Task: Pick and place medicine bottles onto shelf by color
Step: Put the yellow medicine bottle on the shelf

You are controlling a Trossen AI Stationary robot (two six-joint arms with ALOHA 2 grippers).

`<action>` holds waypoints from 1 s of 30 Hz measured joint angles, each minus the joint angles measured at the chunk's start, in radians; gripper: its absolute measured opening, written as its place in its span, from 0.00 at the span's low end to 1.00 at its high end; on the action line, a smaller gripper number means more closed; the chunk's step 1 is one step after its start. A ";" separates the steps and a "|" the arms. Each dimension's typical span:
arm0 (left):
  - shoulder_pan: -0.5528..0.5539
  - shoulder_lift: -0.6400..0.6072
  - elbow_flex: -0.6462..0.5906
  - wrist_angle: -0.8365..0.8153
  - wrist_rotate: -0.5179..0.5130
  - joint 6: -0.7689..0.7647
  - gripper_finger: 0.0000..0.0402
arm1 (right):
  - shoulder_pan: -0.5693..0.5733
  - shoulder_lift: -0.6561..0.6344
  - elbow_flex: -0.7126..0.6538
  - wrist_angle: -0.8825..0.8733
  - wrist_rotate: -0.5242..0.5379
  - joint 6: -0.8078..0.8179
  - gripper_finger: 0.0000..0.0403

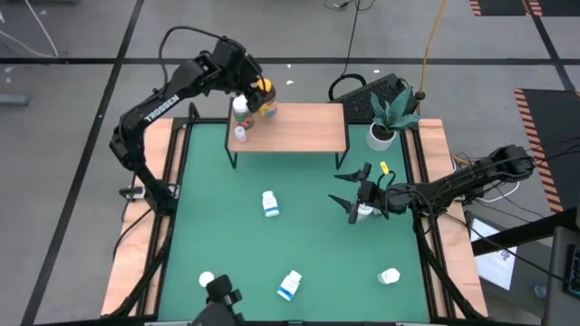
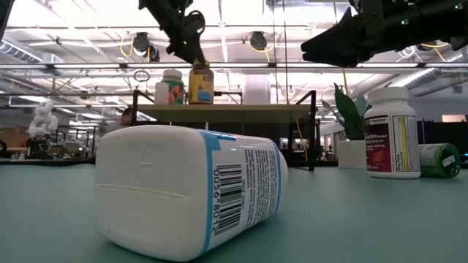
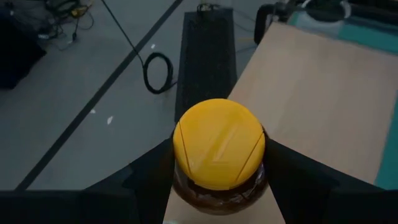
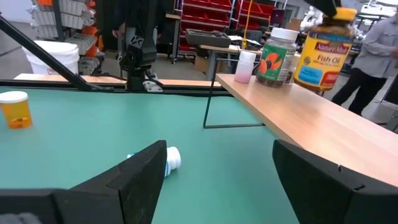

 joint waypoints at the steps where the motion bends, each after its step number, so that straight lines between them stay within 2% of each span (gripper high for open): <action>1: -0.001 0.006 0.000 -0.004 -0.009 0.002 0.60 | 0.000 0.000 0.000 0.000 0.000 0.000 0.71; 20: 0.006 0.050 -0.005 0.007 -0.029 0.032 0.61 | 0.000 0.000 0.000 0.000 0.000 -0.003 0.71; 30: 0.006 0.049 -0.006 -0.004 -0.054 0.020 0.81 | 0.000 0.000 0.000 0.000 0.000 -0.004 0.71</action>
